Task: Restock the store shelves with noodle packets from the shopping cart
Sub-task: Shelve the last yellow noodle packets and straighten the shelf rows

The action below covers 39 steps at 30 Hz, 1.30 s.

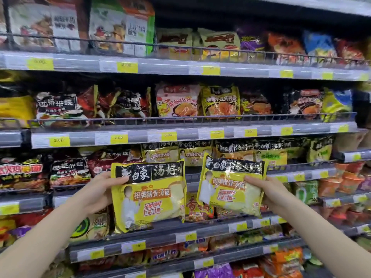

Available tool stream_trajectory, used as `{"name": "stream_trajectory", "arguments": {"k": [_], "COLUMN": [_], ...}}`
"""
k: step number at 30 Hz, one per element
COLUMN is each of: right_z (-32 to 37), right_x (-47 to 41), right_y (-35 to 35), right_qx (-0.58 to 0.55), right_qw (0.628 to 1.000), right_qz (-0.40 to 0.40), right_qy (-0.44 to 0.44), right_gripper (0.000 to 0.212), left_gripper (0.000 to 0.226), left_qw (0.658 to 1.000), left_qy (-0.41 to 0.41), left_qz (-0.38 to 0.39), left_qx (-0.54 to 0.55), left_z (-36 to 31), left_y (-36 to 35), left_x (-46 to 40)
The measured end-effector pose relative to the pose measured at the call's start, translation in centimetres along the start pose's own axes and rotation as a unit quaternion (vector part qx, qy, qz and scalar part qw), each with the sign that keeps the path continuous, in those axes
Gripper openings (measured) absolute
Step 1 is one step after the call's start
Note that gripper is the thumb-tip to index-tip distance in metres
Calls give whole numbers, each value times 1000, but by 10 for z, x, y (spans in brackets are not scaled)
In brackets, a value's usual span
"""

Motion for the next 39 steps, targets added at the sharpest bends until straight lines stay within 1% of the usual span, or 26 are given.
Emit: {"name": "stream_trajectory", "arguments": {"k": [3,6,7,8,10,11,15,18,19,22,25,27,28,29,31,32,35,36,39], "right_z": [0,1,3,4,8,9,9,10,9,4,3,4,5,6,9,11,19,22,26], "right_x": [-37,-76,-88,-102,-127,-138,-186,-213,-221,-241,-251,-252,-253,-252,-254,-253,-248,-246,-240], "right_y": [1,1,0,-1,-7,-11,-21,-30,-33,-42,-48,-50,-50,-50,-48,-49,-55,-58,-64], "right_qx": [2,3,6,12,22,22,16,51,55,90,116,144,165,189,244,277,391,431,525], "right_qw": [1000,1000,1000,1000,999,999,998,997,997,995,993,989,986,982,970,961,920,902,848], "right_qz": [0,0,-1,-6,-5,-3,-7,-9,-6,-3,-8,-8,-8,-9,-12,-10,-8,-17,-40], "right_qy": [-10,-1,6,13,38,48,56,52,54,40,27,13,7,5,7,4,-20,-29,-58], "right_gripper": [115,78,76,82,102,104,90,96,95,82,76,81,83,82,74,70,70,69,61], "left_gripper": [6,20,21,18,11,12,12,12,11,11,26,44,47,42,27,29,63,68,63], "left_qw": [1000,1000,999,999,999,998,997,997,996,996,996,996,996,997,997,998,999,999,999], "left_qy": [-3,-12,-15,-18,-20,-20,-25,-22,-21,-13,-4,4,6,6,2,1,-7,-10,-22], "left_qz": [-9,-22,-27,-32,-44,-51,-69,-79,-81,-88,-88,-84,-84,-83,-77,-68,-49,-50,-40], "left_qx": [1,11,12,12,10,10,5,10,11,13,6,2,-1,-1,7,8,5,2,6], "left_z": [2,8,10,14,20,24,35,40,42,45,45,45,45,43,39,37,32,32,31], "left_y": [5,12,14,16,18,20,27,31,32,35,41,43,43,43,42,40,39,39,36], "left_x": [-13,-26,-30,-34,-41,-45,-58,-64,-65,-67,-66,-66,-67,-67,-69,-69,-71,-72,-74]}}
Point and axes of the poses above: each hand's wrist, its own x-axis away from the middle knuckle, its own y-axis out of the back of the hand, z = x × y, the point moved 4 cm from there along -x, towards the middle knuckle, and after that the axes turned 12 degrees about z, right-handed, at the moved point
